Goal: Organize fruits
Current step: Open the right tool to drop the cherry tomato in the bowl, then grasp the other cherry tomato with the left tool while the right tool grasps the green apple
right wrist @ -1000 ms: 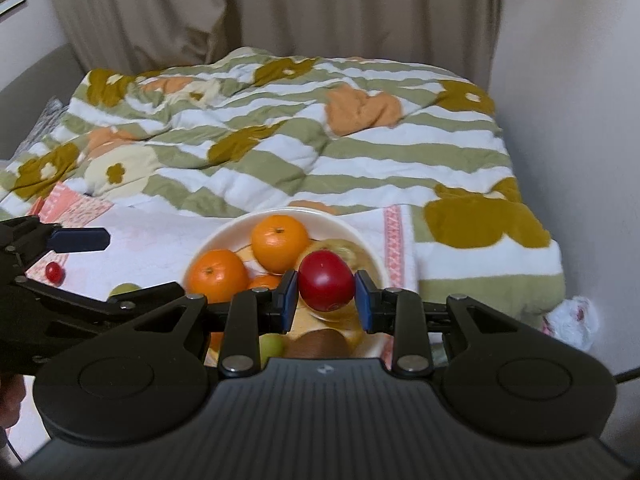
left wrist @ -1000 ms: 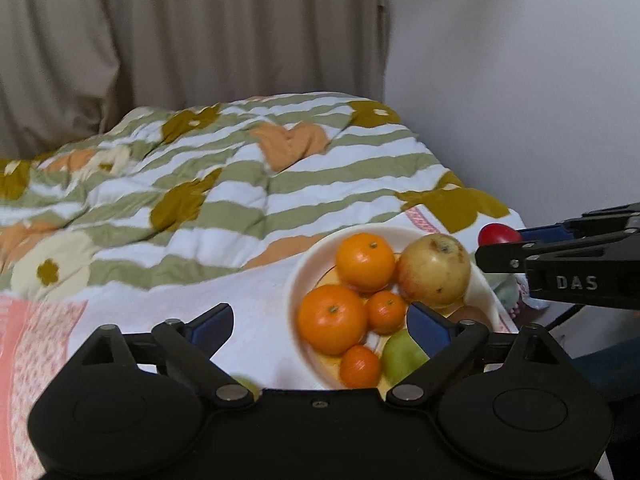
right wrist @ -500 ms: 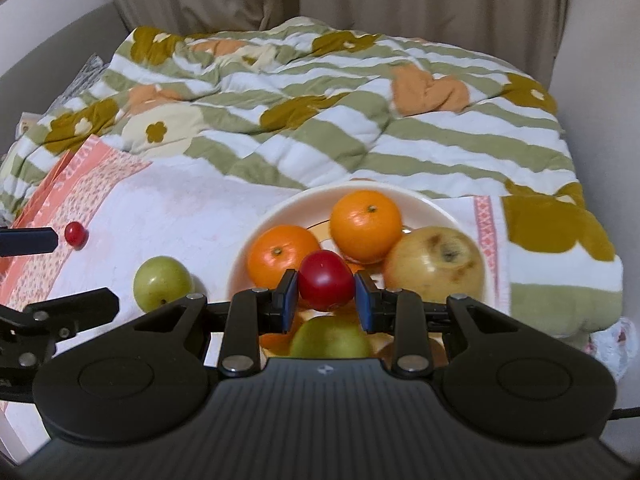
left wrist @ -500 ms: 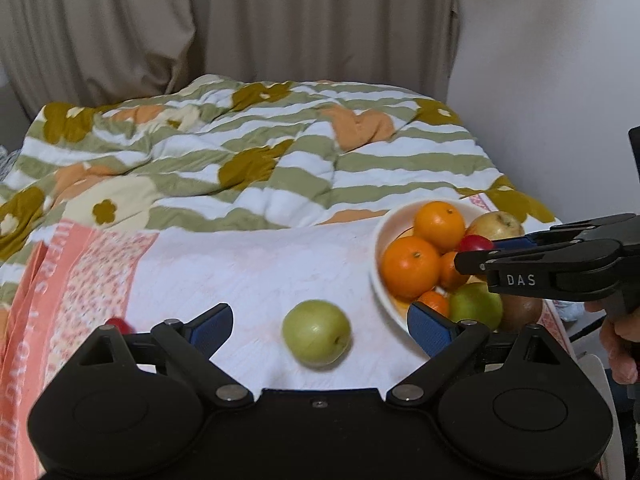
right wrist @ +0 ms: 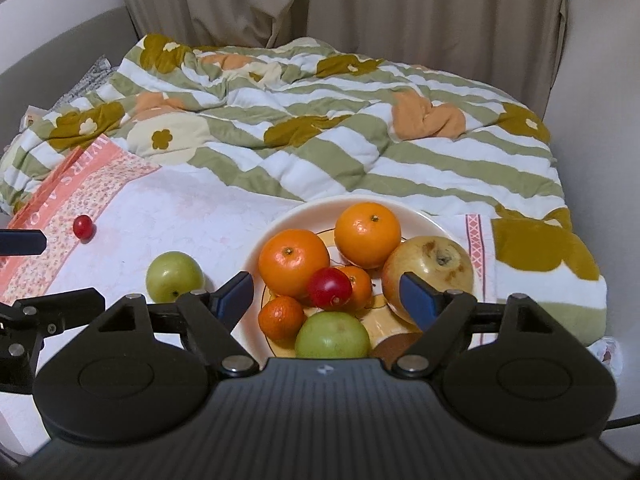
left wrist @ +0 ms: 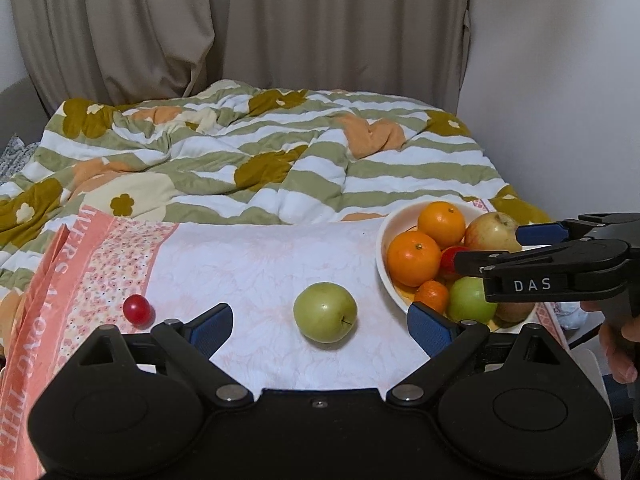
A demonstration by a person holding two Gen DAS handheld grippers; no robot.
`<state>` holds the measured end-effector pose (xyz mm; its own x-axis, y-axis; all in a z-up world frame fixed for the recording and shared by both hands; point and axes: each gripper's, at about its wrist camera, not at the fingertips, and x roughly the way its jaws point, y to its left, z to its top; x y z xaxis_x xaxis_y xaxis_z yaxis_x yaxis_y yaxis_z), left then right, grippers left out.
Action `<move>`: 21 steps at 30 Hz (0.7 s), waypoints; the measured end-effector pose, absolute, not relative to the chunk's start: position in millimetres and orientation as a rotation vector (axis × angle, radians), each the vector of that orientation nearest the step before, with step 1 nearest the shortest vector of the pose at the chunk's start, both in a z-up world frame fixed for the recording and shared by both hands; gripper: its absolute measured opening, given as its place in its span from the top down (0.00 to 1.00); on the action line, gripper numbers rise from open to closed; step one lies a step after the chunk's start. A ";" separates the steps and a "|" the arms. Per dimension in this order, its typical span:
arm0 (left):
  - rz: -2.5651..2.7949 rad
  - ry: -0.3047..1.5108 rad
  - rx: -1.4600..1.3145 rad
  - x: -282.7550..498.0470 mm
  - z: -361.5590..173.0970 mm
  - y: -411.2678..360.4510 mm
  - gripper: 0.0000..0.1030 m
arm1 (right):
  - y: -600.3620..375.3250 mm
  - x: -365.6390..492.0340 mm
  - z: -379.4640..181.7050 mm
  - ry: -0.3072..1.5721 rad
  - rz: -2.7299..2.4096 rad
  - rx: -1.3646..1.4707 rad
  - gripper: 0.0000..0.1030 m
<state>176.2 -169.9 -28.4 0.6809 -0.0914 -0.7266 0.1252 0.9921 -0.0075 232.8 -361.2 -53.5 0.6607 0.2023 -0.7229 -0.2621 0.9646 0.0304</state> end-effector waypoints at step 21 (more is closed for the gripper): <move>0.058 0.608 0.004 74.7 46.4 -127.2 0.01 | -372.1 140.2 22.5 0.674 0.288 -0.062 0.00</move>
<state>74.7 -127.2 46.4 0.8191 0.0557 -0.5709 -0.0533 0.9984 0.0210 140.2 -372.1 22.5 0.7435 0.2430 -0.6231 -0.2832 0.9584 0.0358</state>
